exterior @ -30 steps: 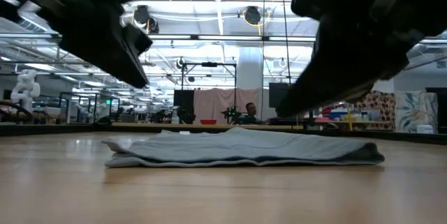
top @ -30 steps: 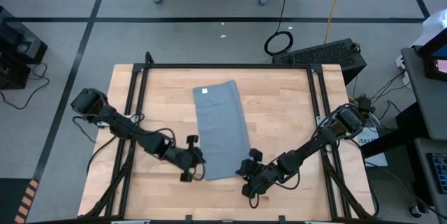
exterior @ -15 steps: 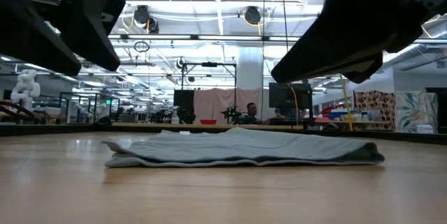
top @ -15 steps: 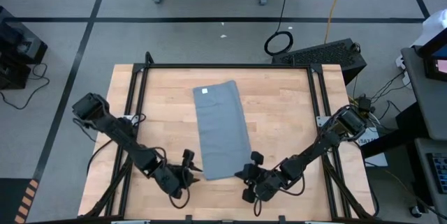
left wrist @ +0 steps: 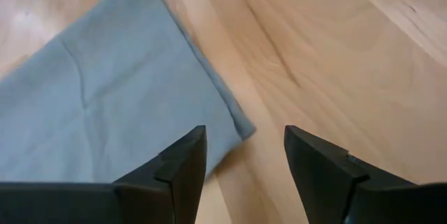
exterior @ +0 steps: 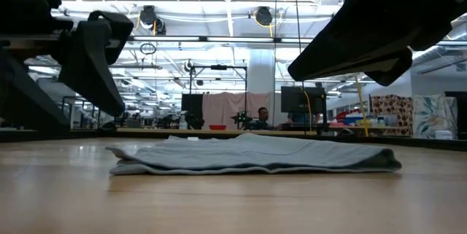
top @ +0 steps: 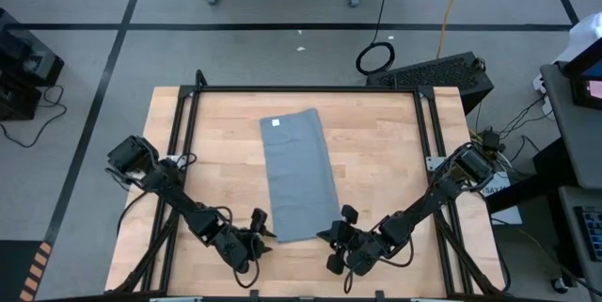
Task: Roll towel
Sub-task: Fold the gray towel on the table
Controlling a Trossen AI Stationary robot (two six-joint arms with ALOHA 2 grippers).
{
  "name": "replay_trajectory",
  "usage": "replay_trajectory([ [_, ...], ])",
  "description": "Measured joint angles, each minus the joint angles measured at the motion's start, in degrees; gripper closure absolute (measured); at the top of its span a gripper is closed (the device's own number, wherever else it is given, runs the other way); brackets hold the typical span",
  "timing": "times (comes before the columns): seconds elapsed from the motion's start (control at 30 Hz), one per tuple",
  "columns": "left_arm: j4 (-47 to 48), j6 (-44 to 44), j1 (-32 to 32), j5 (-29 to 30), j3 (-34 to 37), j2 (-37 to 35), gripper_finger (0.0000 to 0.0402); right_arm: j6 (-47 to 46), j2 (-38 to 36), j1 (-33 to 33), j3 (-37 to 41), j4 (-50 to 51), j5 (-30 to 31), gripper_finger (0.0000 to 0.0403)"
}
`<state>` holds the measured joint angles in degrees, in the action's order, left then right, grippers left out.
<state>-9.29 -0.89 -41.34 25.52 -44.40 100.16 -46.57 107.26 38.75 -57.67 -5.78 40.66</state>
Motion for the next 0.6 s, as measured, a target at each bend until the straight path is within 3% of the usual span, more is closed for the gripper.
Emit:
replay_trajectory([
  [0.37,-6.7,1.3,-0.2,0.0,0.0,6.0,0.0203,-5.9,0.0,-0.1,0.0,0.0,0.3,0.0403],
  [0.6,-10.3,1.4,-0.3,3.1,0.0,8.1,0.0204,-6.5,0.0,-0.1,0.0,0.0,0.3,0.0403],
])
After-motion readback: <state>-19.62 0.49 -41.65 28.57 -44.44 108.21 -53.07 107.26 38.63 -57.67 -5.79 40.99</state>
